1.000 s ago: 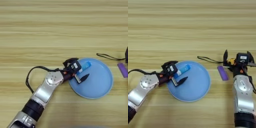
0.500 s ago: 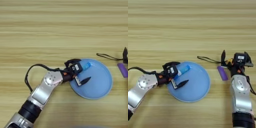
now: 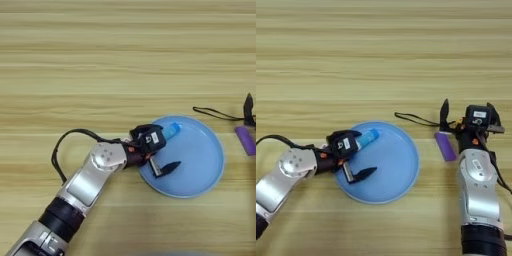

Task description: Move the objects on the table

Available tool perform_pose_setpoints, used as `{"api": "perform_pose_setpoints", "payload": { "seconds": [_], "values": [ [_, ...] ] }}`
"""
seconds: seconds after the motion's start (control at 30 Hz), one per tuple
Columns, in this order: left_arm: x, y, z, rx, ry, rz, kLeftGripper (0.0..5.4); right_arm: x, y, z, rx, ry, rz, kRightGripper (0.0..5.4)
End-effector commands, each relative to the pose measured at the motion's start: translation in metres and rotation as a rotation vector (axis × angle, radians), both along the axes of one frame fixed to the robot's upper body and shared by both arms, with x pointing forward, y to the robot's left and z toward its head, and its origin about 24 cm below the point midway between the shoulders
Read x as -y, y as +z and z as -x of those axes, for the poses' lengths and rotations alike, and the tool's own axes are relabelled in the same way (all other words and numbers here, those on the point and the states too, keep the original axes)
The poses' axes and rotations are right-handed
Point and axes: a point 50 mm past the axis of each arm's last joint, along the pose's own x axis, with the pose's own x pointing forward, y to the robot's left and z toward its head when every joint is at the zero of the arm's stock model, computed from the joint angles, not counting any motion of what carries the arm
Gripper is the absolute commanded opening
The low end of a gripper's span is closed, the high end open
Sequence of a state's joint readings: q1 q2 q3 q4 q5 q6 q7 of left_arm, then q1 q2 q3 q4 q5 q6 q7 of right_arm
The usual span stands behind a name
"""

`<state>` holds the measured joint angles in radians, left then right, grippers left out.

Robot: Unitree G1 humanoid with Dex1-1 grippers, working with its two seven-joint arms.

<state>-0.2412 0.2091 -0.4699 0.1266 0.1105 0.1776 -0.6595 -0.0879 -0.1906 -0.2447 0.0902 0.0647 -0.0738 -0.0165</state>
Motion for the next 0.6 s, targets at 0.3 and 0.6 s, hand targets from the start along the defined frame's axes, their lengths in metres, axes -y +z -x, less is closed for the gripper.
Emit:
{"api": "perform_pose_setpoints", "payload": {
  "seconds": [0.3,0.6],
  "values": [
    [-0.0097,-0.0134,-0.0081,-0.026,0.049,-0.065,5.17,-0.0010,-0.0015,0.0018,-0.004,-0.010,-0.008,5.40],
    [-0.0103,-0.0135,-0.0096,-0.023,0.057,-0.058,4.32,-0.0008,-0.0022,0.0016,-0.007,-0.010,-0.008,5.40]
  ]
}}
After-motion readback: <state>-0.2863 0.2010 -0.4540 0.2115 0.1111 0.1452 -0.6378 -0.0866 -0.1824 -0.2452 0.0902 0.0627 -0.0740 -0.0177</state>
